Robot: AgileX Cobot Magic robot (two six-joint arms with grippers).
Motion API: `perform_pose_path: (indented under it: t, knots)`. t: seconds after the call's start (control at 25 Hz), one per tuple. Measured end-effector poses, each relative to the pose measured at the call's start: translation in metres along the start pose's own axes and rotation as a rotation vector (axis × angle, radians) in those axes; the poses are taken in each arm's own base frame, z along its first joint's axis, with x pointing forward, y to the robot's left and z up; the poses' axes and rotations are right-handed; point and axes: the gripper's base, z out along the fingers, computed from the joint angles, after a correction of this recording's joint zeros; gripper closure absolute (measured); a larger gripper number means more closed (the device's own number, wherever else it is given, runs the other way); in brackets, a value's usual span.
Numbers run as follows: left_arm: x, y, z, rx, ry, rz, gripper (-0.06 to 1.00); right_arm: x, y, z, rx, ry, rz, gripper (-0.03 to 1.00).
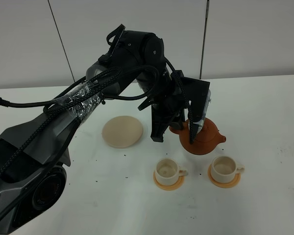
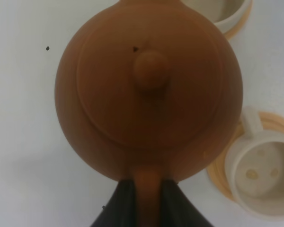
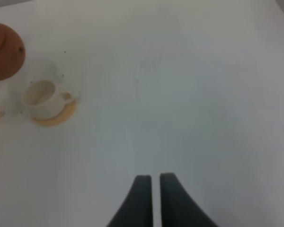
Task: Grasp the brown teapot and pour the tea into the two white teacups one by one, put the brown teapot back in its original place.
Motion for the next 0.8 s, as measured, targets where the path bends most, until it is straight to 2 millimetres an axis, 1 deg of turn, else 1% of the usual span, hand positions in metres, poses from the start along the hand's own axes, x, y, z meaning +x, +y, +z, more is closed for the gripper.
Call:
perform_pose_path:
  t: [0.36,0.8]
  knots:
    - [0.0001,0.0000,0.0000,0.000,0.001,0.022,0.77,0.0000,0.0000,0.0000,0.000,0.000,0.000,0.94]
    - [0.0043,0.0010,-0.0001,-0.010,0.052,0.075,0.77,0.0000,0.0000,0.0000,0.000,0.000,0.000,0.94]
